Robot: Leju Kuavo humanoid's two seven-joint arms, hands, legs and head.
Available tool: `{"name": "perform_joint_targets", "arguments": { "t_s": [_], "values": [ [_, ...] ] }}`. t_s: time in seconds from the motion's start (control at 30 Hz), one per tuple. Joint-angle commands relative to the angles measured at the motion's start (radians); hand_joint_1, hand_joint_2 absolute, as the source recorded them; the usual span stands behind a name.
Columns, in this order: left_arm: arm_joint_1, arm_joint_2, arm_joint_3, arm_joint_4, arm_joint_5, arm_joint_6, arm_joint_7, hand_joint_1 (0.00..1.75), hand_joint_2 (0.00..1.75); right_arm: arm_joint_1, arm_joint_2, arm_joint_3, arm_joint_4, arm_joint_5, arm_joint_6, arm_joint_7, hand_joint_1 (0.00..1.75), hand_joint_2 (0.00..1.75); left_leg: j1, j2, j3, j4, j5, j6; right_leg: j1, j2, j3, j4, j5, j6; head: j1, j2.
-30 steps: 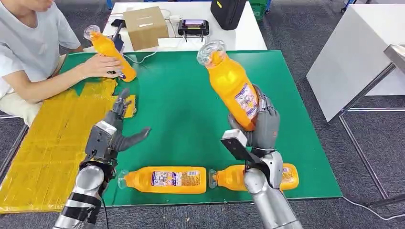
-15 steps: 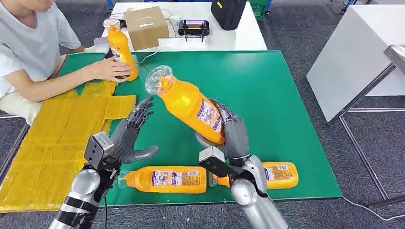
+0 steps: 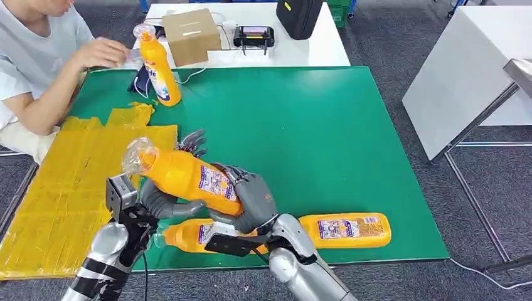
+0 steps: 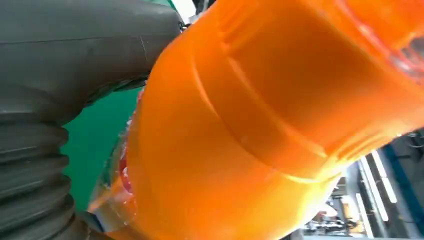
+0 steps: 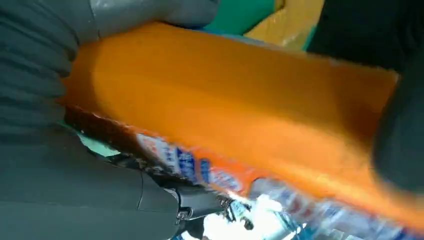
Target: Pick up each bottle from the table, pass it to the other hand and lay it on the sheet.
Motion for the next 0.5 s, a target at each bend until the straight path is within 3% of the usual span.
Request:
{"name": "perform_joint_targets", "arguments": {
  "t_s": [0.03, 0.47, 0.5],
  "values": [
    [-0.069, 0.013, -0.074, 0.063, 0.029, -0.025, 0.001, 0.0, 1.75, -0.068, 0.01, 0.159, 0.224, 0.013, 0.018, -0.005, 1.73, 1.75, 0.002, -0.004, 0.006, 0.0, -0.002, -0.002, 0.001, 0.002, 0.008, -0.002, -0.002, -0.002, 0.0, 0.0],
    [-0.068, 0.012, -0.084, 0.066, 0.065, -0.043, -0.001, 0.0, 1.75, -0.071, 0.017, 0.163, 0.257, 0.005, 0.012, -0.006, 1.75, 1.75, 0.001, -0.004, 0.004, 0.0, -0.001, -0.001, 0.001, 0.0, 0.005, -0.001, -0.002, -0.001, 0.0, 0.0],
    [-0.067, 0.009, -0.085, 0.067, 0.065, -0.042, 0.0, 0.3, 1.75, -0.07, 0.017, 0.162, 0.263, 0.004, 0.008, -0.004, 1.73, 1.75, 0.001, -0.004, 0.004, 0.0, -0.001, -0.001, 0.001, 0.0, 0.005, -0.002, -0.002, -0.001, 0.0, 0.0]
  ]
}}
